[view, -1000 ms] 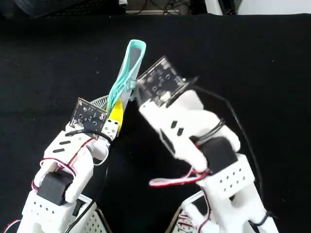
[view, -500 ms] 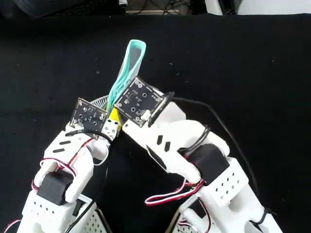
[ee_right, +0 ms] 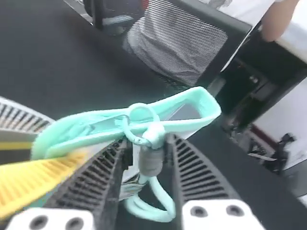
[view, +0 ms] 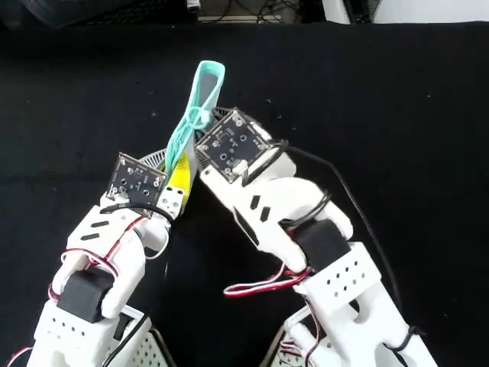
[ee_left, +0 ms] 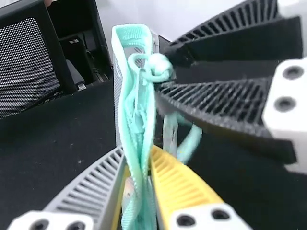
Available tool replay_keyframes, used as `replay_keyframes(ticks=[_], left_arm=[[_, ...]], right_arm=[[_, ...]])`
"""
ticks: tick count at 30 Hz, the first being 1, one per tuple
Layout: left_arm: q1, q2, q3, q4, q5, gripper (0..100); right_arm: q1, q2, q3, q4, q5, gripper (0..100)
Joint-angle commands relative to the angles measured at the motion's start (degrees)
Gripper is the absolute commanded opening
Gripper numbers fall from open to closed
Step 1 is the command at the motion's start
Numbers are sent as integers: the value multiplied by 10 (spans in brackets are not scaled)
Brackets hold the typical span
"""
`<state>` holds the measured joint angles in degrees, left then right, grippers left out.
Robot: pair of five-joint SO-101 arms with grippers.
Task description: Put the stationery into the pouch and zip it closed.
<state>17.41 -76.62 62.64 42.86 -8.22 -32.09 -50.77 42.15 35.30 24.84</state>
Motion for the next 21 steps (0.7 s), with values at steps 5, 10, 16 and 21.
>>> replay_keyframes(ticks=[5, 10, 16, 21], left_arm=[[0, 4, 6, 1, -3, 30], [-1, 4, 6, 1, -3, 30], [-3, 4, 6, 1, -3, 30], [-3, 4, 6, 1, -4, 30]], right_arm=[[7, -10, -5, -15, 25, 47], [6, -10, -6, -15, 17, 47], [6, -11, -7, -11, 16, 100], [6, -11, -7, -11, -4, 145]])
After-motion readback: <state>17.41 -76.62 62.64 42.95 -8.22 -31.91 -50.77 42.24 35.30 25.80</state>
